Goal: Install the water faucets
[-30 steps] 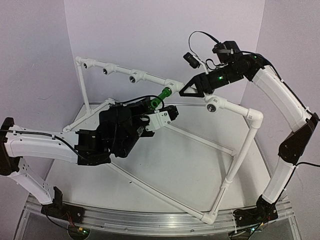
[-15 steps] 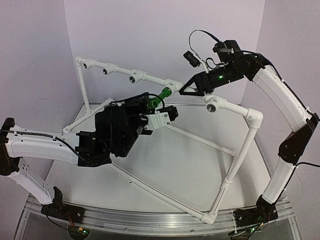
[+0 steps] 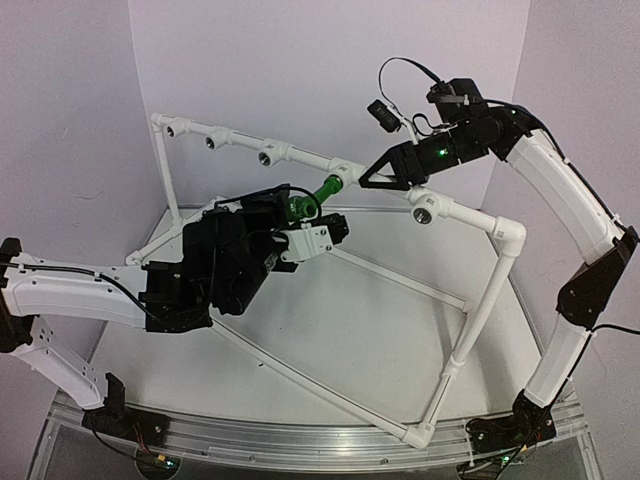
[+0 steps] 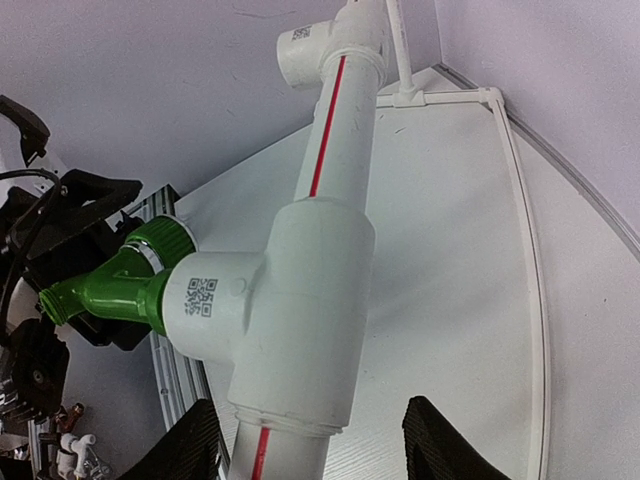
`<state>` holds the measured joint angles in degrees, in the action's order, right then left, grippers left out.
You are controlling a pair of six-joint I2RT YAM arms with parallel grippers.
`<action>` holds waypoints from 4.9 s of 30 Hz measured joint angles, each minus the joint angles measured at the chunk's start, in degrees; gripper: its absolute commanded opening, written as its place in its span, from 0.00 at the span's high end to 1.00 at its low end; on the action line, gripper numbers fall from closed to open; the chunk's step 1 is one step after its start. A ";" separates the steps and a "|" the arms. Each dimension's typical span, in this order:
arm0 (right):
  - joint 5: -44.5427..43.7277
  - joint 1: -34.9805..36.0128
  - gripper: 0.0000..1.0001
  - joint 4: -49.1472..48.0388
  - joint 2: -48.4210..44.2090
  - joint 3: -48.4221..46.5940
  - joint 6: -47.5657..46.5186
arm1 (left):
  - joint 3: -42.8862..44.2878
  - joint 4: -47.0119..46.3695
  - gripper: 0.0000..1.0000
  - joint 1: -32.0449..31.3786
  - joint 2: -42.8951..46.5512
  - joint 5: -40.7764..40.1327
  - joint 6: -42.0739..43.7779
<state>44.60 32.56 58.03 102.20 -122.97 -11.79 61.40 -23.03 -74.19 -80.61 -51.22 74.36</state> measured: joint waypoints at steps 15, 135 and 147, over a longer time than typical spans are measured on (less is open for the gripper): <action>0.24 0.24 0.47 0.32 0.08 -0.62 -0.02 | -0.06 14.32 0.04 -3.72 5.15 -1.16 -14.76; -1.51 0.46 0.37 -1.97 -1.51 3.75 -0.24 | -6.30 -4.65 0.41 17.40 6.20 55.65 -156.82; -1.51 0.46 0.43 -2.09 -1.60 3.77 -0.31 | -3.26 2.38 0.54 17.64 6.72 54.70 -152.21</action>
<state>43.09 33.01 55.94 100.60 -119.20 -12.10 58.14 -20.64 -56.55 -73.88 3.48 -77.85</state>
